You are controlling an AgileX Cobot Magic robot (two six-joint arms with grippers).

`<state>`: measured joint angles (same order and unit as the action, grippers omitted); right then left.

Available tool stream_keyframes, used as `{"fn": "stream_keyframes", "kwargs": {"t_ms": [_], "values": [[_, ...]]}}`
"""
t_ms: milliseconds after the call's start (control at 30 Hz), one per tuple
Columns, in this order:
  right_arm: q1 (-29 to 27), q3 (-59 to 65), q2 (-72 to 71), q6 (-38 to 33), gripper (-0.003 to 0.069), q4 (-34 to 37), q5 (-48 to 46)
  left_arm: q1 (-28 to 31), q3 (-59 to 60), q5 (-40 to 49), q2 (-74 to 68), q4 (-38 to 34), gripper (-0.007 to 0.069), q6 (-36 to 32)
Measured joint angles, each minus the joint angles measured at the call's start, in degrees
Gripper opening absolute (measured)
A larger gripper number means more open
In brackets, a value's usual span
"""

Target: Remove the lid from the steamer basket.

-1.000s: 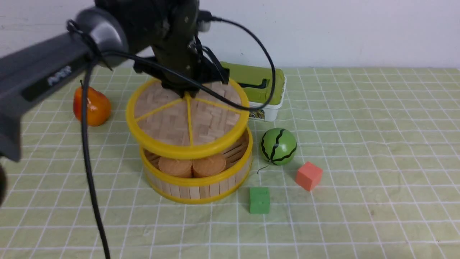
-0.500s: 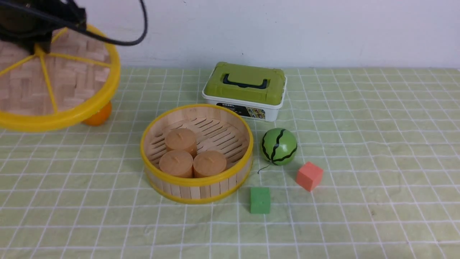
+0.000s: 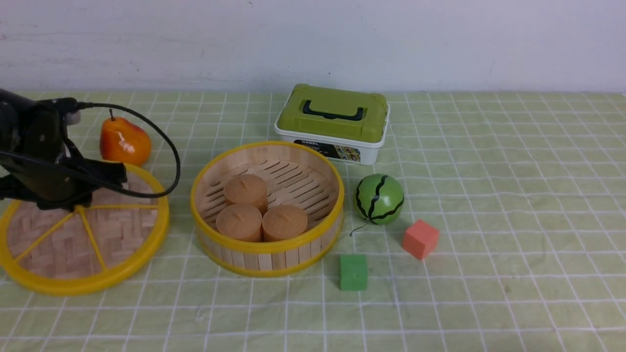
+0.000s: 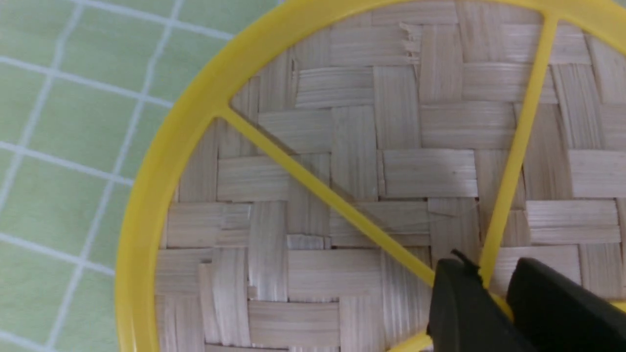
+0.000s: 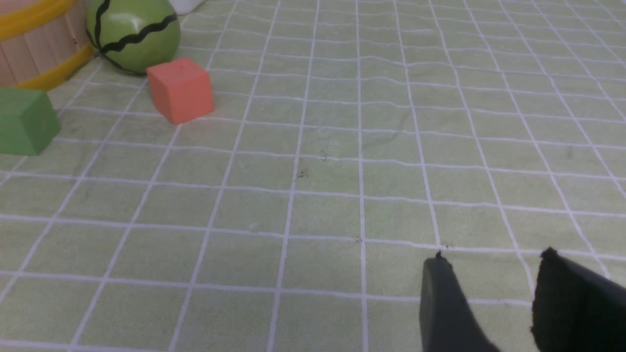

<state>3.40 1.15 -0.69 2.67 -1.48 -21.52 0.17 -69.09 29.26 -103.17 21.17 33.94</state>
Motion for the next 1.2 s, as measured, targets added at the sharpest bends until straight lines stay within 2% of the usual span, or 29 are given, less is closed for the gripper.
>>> {"fn": "stream_keyframes", "kwargs": {"t_ms": [200, 333, 433, 500, 567, 633, 667, 700, 767, 833, 967, 1200], "values": [[0.0, 0.0, 0.0, 0.0, 0.0243, 0.0, 0.0, 0.0, 0.0, -1.23, -2.11, -0.39, 0.0126, 1.03], [0.0, 0.0, 0.0, 0.0, 0.0243, 0.0, 0.0, 0.0, 0.0, -2.56, -0.08, -2.0, 0.0283, 1.65], [0.0, 0.0, 0.0, 0.0, 0.0243, 0.0, 0.0, 0.0, 0.05, -2.56, 3.31, -2.54, 0.0357, 1.65], [0.0, 0.0, 0.0, 0.0, 0.0243, 0.0, 0.0, 0.0, 0.05, -2.56, 6.99, -2.73, 0.0375, 1.37], [0.0, 0.0, 0.0, 0.0, 0.0243, 0.0, 0.0, -0.15, 0.05, -1.94, 14.95, -3.66, 0.0353, 0.04], [0.0, 0.0, 0.0, 0.05, 0.0243, 0.0, 0.0, -1.02, 0.05, -0.97, 23.18, -4.96, 0.0272, -1.6], [0.0, 0.0, 0.0, 0.05, 0.0243, 0.0, 0.0, -1.16, 0.05, -0.97, 23.18, -5.13, 0.0262, -1.78], [0.0, 0.0, 0.0, 0.05, 0.0243, 0.0, 0.0, -2.67, 0.05, -0.45, 29.14, -6.9, 0.0179, -3.72], [0.0, 0.0, 0.0, 0.05, 0.0243, 0.0, 0.0, -5.44, 0.1, 0.59, 35.66, -10.1, 0.007, -6.83], [0.0, 0.0, 0.0, 0.05, 0.0243, 0.0, 0.0, -8.22, 1.02, 1.39, 41.08, -12.81, -0.0006, -10.17], [0.0, 0.0, 0.0, 0.05, 0.0243, 0.0, 0.0, -13.2, 8.52, 0.8, 49.79, -15.5, -0.0013, -16.09], [0.0, 0.0, 0.0, 0.05, 0.0243, 0.0, 0.0, -14.37, 23.53, -3.79, 61.53, -15.62, -0.0013, -16.87]]}}
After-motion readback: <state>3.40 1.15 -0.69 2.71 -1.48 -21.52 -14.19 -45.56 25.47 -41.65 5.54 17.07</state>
